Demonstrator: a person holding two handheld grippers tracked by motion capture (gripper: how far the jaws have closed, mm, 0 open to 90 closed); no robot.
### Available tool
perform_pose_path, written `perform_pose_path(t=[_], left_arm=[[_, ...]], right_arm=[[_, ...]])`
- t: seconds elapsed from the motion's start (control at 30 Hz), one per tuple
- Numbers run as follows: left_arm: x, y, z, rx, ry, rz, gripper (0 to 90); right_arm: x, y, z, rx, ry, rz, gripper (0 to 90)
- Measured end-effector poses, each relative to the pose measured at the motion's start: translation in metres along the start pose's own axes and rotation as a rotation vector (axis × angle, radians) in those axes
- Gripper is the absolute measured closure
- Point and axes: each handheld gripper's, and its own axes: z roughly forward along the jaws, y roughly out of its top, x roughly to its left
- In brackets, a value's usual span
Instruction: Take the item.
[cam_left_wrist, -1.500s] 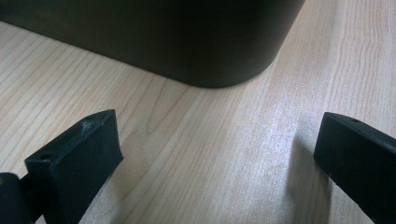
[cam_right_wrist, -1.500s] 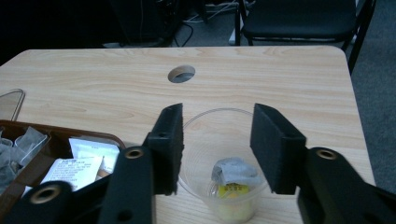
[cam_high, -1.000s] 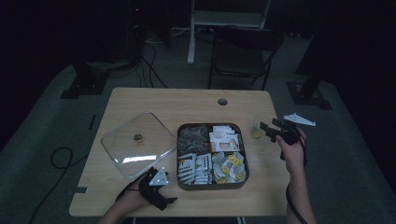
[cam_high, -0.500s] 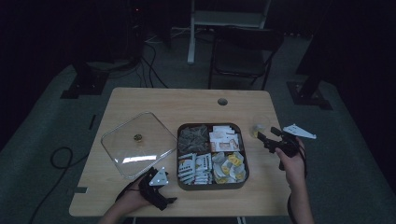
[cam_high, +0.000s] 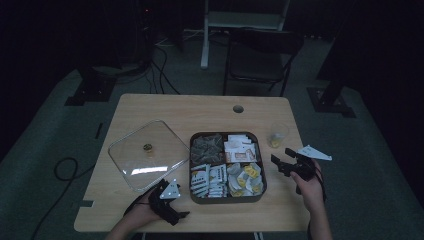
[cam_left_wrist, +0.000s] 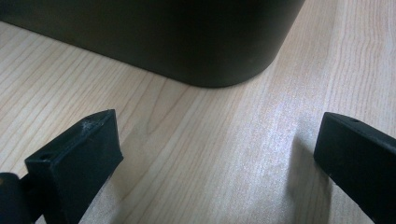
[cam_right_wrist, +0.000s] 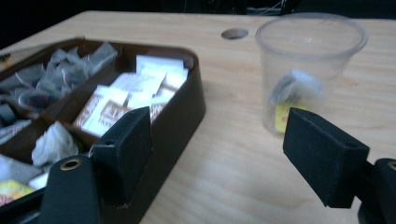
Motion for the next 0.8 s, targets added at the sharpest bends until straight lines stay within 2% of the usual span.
perform_pose_path(t=[0.57, 0.7, 0.8], left_arm=[[0.0, 0.0, 0.0, 0.0, 0.0, 0.0, 1.1], [0.0, 0.0, 0.0, 0.0, 0.0, 0.0, 1.1], [0.0, 0.0, 0.0, 0.0, 0.0, 0.0, 1.1]], right_arm=[[0.017, -0.028, 0.0, 0.083, -0.008, -0.064, 20.7], [0.019, -0.032, 0.0, 0.095, -0.007, -0.062, 20.2], [0.021, -0.037, 0.0, 0.139, -0.006, -0.079, 18.9]])
